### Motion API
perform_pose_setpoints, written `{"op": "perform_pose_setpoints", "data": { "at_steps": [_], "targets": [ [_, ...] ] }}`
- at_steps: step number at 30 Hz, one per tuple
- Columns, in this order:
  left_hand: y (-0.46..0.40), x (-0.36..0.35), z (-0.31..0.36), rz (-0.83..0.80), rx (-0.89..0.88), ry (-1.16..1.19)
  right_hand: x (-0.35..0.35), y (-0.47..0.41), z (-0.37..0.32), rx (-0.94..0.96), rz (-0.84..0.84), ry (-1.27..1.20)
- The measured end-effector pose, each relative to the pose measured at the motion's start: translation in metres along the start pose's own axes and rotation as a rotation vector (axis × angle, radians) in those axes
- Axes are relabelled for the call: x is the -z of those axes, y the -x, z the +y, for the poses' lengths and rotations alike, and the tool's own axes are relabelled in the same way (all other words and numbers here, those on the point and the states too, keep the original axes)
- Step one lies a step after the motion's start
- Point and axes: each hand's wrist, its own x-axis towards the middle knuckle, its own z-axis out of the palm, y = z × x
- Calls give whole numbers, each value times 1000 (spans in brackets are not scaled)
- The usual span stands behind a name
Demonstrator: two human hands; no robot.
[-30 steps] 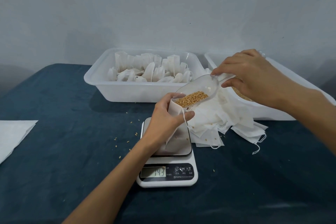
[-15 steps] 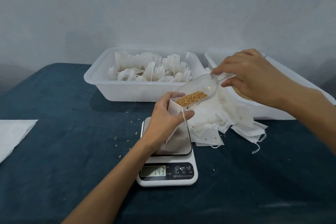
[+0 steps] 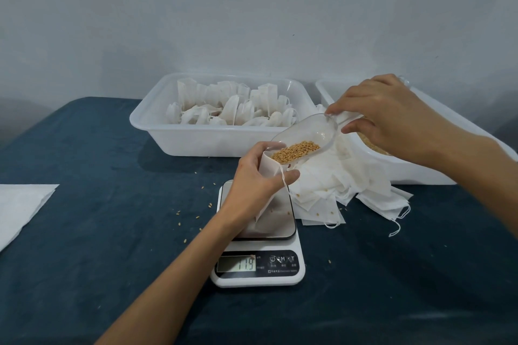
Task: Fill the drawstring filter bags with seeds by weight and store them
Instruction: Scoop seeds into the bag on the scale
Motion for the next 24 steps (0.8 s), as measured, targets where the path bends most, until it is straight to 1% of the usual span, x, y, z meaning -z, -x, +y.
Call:
{"op": "perform_pose_setpoints", "data": {
  "at_steps": [24],
  "targets": [
    [1, 1, 3, 13, 11, -20, 2, -1, -1, 2, -3, 5]
  ]
}}
